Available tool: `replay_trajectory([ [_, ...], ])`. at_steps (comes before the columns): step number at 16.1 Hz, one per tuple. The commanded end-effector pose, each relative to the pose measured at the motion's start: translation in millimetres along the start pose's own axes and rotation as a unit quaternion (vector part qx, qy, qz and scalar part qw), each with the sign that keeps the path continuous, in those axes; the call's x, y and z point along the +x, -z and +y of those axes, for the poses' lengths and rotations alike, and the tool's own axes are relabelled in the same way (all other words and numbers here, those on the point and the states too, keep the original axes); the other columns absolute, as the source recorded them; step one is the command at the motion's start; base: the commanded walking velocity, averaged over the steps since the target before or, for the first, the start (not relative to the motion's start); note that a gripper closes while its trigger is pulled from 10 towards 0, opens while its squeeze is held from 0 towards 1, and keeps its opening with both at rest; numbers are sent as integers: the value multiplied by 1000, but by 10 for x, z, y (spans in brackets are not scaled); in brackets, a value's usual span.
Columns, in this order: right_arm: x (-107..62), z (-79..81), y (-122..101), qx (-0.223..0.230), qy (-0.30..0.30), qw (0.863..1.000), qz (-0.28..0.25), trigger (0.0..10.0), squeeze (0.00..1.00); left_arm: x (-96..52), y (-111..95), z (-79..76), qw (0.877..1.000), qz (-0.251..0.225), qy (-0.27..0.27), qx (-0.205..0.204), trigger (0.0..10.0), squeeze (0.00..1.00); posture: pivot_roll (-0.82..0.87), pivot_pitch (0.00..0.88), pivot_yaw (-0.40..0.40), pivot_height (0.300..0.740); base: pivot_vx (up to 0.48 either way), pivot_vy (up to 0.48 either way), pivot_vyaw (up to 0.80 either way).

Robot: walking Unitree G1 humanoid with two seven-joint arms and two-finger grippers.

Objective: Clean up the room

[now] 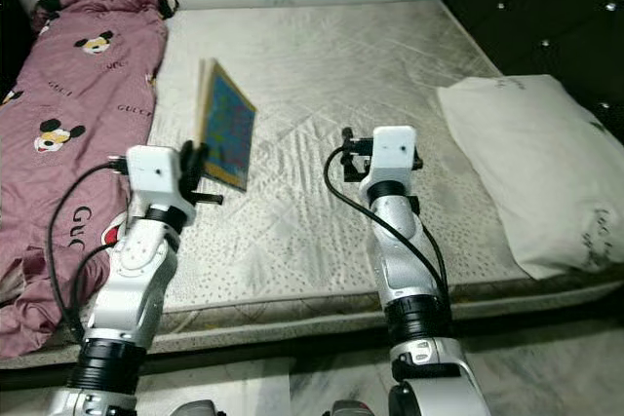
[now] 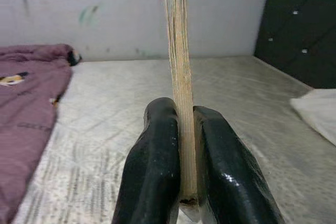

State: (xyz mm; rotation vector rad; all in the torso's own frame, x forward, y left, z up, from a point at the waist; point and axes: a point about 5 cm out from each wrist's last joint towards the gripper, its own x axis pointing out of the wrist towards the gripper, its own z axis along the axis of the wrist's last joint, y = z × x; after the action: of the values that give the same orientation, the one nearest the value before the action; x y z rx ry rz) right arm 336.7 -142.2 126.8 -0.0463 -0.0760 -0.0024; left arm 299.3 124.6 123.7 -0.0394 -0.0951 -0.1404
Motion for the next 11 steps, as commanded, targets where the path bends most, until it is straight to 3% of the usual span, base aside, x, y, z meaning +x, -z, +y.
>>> replay_trajectory([
  [1, 12, 6, -22, 1, -2, 1000, -6, 10000, 0, 21, -120, -24, 999, -32, 9, 0, 10000, 0, -107, 0, 25, 740, 307, 0, 0],
  [5, 17, 4, -18, 0, -2, 1000, -5, 10000, 0, 16, -95, -27, 1000, -25, 5, -1, 10000, 0, -105, 0, 22, 740, 311, 0, 0],
  [11, 0, -14, 9, -5, 0, 1000, -3, 10000, 0, -2, -58, -6, 999, -17, -22, 17, 10000, 0, -101, 0, 25, 740, 0, 0, 0],
])
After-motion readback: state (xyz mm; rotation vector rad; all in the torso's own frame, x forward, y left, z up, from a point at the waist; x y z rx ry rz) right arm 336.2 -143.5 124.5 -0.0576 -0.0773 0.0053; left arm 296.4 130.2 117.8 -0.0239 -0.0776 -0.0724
